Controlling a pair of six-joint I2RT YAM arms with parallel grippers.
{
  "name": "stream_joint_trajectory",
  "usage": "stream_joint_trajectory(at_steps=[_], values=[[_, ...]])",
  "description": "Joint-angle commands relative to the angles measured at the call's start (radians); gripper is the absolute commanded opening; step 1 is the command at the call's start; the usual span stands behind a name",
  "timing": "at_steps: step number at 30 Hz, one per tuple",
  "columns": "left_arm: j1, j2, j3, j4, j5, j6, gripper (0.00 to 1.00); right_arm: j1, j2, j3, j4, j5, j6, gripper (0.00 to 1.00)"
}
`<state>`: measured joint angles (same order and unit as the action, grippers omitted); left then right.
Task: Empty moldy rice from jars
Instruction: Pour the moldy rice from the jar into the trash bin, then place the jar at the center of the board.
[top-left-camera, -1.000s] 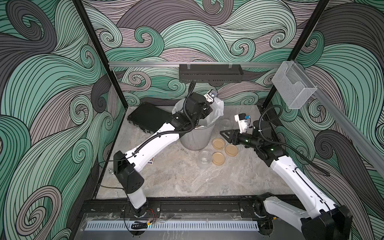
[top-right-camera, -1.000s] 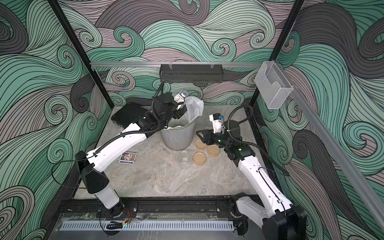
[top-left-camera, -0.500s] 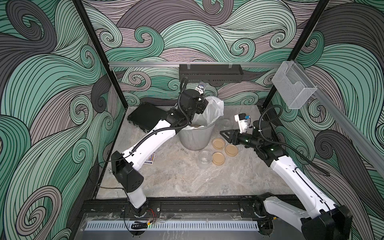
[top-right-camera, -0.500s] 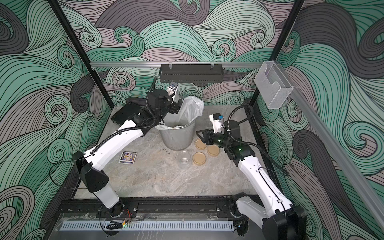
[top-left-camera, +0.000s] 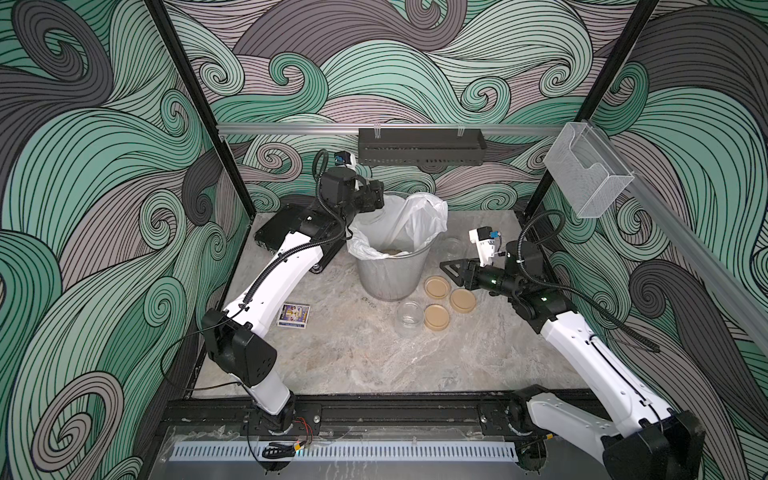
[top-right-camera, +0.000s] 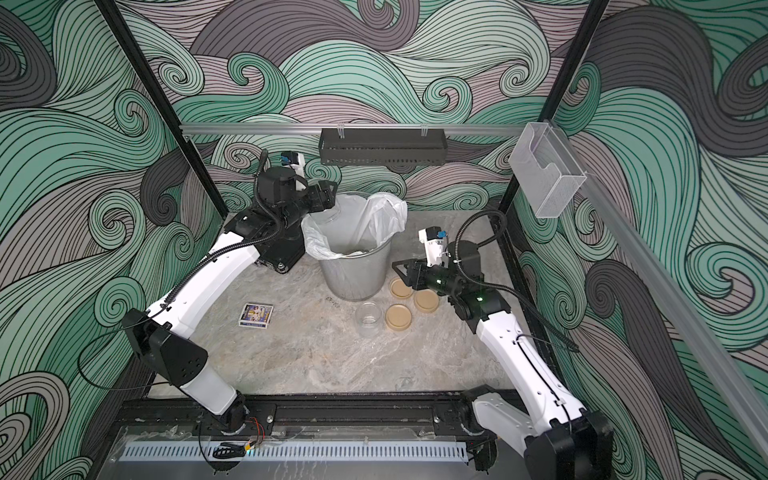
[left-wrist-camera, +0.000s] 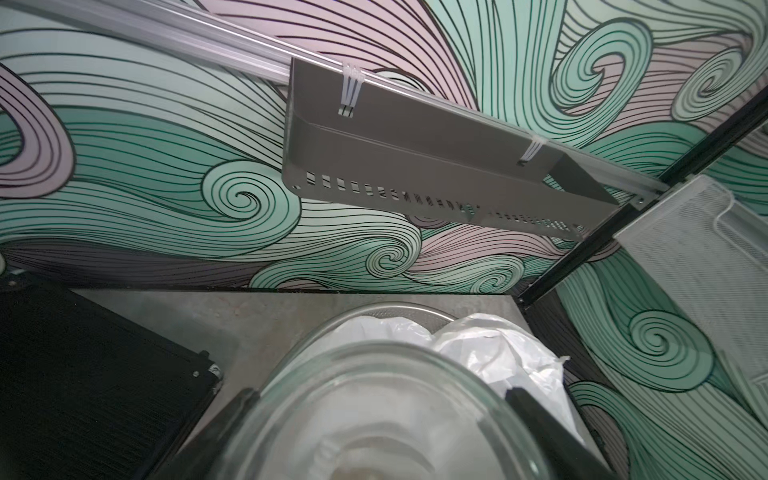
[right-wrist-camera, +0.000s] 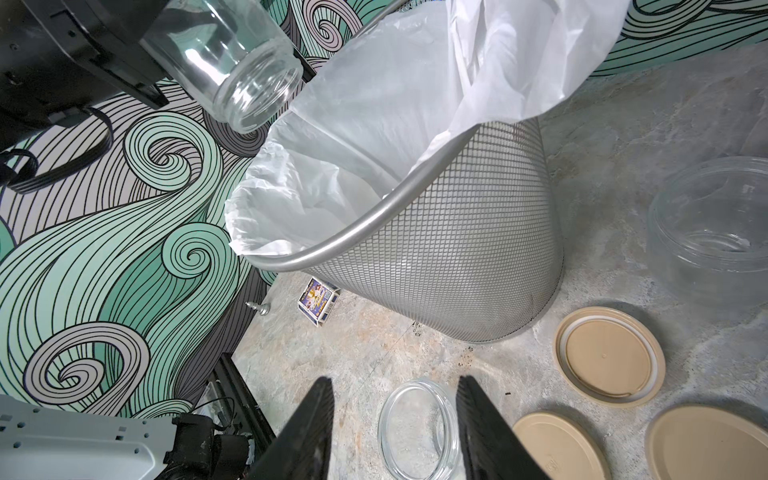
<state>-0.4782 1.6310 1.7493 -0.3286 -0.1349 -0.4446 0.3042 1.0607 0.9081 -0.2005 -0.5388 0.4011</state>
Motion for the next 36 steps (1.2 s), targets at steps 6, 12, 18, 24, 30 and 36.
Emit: stream_joint_trajectory(at_steps=[6,12,18,24,30,36], values=[[0.001,-0.126,-0.111,0.227,0.042,-0.199,0.57,-0.002,-0.014,0.026,0.152,-0.090,0.043,0.48],[0.001,-0.175,-0.235,0.368,-0.002,-0.354,0.56,0.015,0.030,0.065,0.313,-0.168,0.088,0.48],[0.002,-0.181,-0.292,0.478,0.052,-0.535,0.56,0.093,0.131,0.183,0.333,-0.196,-0.008,0.48],[0.003,-0.195,-0.312,0.523,0.101,-0.675,0.55,0.134,0.209,0.239,0.437,-0.193,-0.054,0.49],[0.003,-0.183,-0.322,0.564,0.140,-0.792,0.55,0.163,0.295,0.290,0.536,-0.188,-0.067,0.49],[0.000,-0.155,-0.310,0.580,0.196,-0.867,0.55,0.191,0.361,0.339,0.581,-0.174,-0.075,0.49]])
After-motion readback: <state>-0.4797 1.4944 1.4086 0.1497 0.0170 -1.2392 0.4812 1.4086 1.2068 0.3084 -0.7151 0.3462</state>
